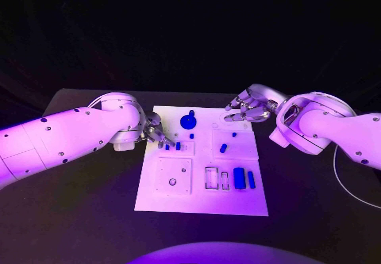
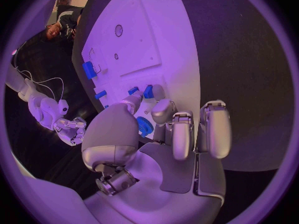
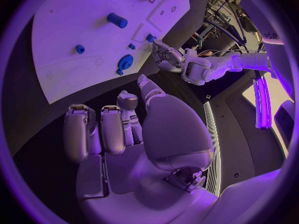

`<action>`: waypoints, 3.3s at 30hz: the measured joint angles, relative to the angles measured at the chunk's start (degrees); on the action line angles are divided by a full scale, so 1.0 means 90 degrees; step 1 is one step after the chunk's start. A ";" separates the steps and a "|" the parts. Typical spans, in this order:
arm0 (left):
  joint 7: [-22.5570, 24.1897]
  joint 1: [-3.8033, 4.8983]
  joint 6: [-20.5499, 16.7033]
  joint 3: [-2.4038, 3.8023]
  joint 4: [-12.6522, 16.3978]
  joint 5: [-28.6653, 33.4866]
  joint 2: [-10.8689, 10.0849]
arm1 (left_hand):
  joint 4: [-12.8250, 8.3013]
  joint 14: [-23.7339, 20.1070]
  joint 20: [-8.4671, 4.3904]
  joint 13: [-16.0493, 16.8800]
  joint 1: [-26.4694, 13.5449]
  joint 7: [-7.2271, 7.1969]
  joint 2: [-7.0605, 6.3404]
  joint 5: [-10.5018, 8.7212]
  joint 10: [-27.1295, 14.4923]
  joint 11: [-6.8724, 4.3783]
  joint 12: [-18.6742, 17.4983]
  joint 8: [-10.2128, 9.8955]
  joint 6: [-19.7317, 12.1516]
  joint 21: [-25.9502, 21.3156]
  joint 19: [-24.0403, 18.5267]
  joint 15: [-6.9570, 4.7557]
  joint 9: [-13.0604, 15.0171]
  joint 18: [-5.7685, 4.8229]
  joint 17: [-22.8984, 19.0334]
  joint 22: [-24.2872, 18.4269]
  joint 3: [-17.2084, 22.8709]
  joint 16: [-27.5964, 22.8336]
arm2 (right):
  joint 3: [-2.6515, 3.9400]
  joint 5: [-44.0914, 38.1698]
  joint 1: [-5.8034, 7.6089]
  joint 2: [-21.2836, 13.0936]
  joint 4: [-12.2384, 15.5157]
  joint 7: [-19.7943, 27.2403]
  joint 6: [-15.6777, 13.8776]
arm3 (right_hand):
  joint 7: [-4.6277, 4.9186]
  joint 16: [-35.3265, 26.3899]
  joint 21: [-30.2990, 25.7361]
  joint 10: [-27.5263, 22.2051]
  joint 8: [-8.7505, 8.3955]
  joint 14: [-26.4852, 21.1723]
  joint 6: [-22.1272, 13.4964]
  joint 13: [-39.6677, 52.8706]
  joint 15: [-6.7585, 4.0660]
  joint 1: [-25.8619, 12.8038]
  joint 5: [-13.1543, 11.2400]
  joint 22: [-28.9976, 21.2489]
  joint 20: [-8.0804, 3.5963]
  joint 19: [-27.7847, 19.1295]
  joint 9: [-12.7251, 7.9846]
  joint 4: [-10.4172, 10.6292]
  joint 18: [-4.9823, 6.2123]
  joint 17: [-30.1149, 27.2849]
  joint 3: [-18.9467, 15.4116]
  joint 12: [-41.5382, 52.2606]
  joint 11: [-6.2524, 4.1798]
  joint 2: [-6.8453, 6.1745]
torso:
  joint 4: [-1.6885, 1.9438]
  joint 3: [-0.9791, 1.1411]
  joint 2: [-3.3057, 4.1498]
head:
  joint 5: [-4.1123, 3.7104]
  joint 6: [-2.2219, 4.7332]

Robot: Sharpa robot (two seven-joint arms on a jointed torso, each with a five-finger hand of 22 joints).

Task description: Assemble the parts on the task board

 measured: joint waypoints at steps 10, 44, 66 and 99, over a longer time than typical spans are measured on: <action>0.0216 0.0137 -0.0578 0.0113 0.0081 0.0370 -0.0257 | 0.0196 0.0004 0.0104 -0.1890 0.0536 0.0303 0.0019 0.0000 -0.1375 0.0250 -0.1716 -0.0246 -0.0666 -0.1442 -0.0477 0.0109 -0.0081 0.0206 -0.0001 -0.0570 -0.0629 -0.0135 | 0.0000 0.0001 0.0000 0.0005 -0.0028 -0.0004 0.0030 | 0.0000 0.0000 0.0000 0.0000 0.0000 0.0000 0.0000 0.0002 0.0000 0.0000 0.0000 0.0000 0.0000 0.0000 0.0000 0.0000 0.0000 0.0000 0.0000 0.0000 0.0000 0.0000 | 0.0001 0.0005 -0.0004 | 0.0004 0.0043; 0.3953 -0.0172 -0.2924 -0.0165 0.0051 -0.2076 0.0059 | -0.0566 -0.0402 0.0542 -0.5584 0.3524 0.0886 -0.0394 0.0031 -0.2224 0.0907 -0.5573 -0.2709 -0.0538 -0.5487 -0.0877 0.0629 -0.3394 0.0743 -0.1511 -0.3947 0.0198 -0.3028 | 0.0000 0.0002 -0.0001 0.0130 -0.0066 -0.0009 0.0076 | 0.0002 -0.0035 0.0001 0.0001 0.0026 0.0000 0.0046 -0.0002 0.0000 0.0043 0.0148 0.0000 0.0000 0.0000 0.0000 -0.0018 0.0000 0.0001 -0.0017 0.0000 0.0000 0.0042 | -0.0009 0.0004 0.0008 | -0.0070 0.0195; 0.3936 -0.0277 -0.2760 -0.0183 -0.0534 -0.2732 0.0763 | -0.0606 -0.0009 0.0398 -0.5992 0.3398 0.0761 -0.0520 0.0031 -0.1396 0.0760 -0.6159 -0.3136 0.0105 -0.2603 -0.0032 0.0517 -0.3934 0.0443 -0.0441 -0.1400 0.0365 -0.1595 | -0.0001 0.0002 -0.0001 0.0184 -0.0077 -0.0007 0.0053 | 0.0001 -0.0035 0.0001 0.0001 0.0026 0.0000 0.0046 -0.0009 0.0000 0.0076 0.0187 0.0001 0.0000 0.0001 0.0000 -0.0018 0.0000 0.0001 -0.0017 0.0000 0.0000 0.0075 | -0.0002 0.0008 0.0007 | -0.0087 0.0200; 0.3512 -0.0291 -0.2010 -0.0175 -0.0856 -0.2871 0.1003 | -0.0655 0.0015 0.0376 -0.6039 0.3374 0.0749 -0.0441 0.0031 -0.1181 0.0729 -0.6357 -0.3246 0.0298 -0.2289 -0.0010 0.0493 -0.4050 0.0348 -0.0647 -0.1093 0.0539 -0.1590 | 0.0000 0.0002 -0.0001 0.0210 -0.0078 -0.0005 0.0045 | 0.0001 -0.0035 0.0001 0.0001 0.0025 0.0000 0.0045 -0.0008 0.0000 0.0076 0.0187 0.0001 0.0000 0.0001 0.0000 -0.0018 0.0000 0.0002 -0.0017 0.0000 0.0000 0.0075 | 0.0003 0.0002 0.0002 | -0.0084 0.0150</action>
